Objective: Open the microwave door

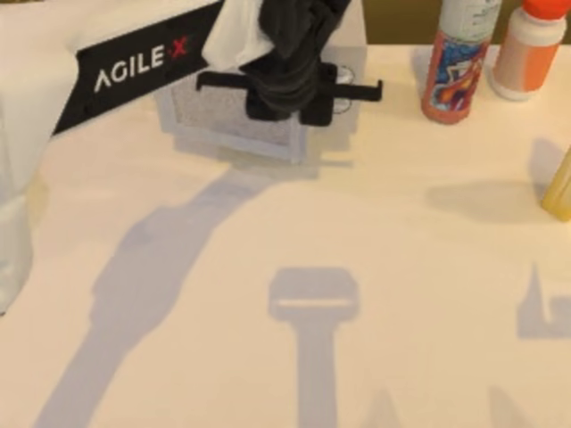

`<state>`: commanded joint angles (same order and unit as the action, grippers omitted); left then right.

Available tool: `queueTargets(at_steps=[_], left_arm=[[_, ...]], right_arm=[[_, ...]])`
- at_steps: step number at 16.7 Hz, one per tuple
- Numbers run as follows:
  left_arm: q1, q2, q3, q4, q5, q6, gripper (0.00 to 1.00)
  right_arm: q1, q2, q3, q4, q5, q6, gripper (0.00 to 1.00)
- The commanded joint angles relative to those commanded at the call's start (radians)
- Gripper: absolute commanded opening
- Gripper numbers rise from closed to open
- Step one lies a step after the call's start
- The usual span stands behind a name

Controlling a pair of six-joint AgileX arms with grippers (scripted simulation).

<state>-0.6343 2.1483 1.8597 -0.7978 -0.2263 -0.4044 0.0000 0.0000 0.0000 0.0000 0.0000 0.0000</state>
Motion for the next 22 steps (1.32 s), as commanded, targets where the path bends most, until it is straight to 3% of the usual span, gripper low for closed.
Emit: queueTargets(at_steps=[10,22], left_arm=[[0.013,-0.087,-0.14,0.068,0.052,0.1,0.0],[0.014,-0.09,-0.141,0.071,0.053,0.102,0.0]], right_arm=[[0.0,0.0,0.0,0.0,0.0,0.0,1.0],[0.0,0.0,0.0,0.0,0.0,0.0,1.0]])
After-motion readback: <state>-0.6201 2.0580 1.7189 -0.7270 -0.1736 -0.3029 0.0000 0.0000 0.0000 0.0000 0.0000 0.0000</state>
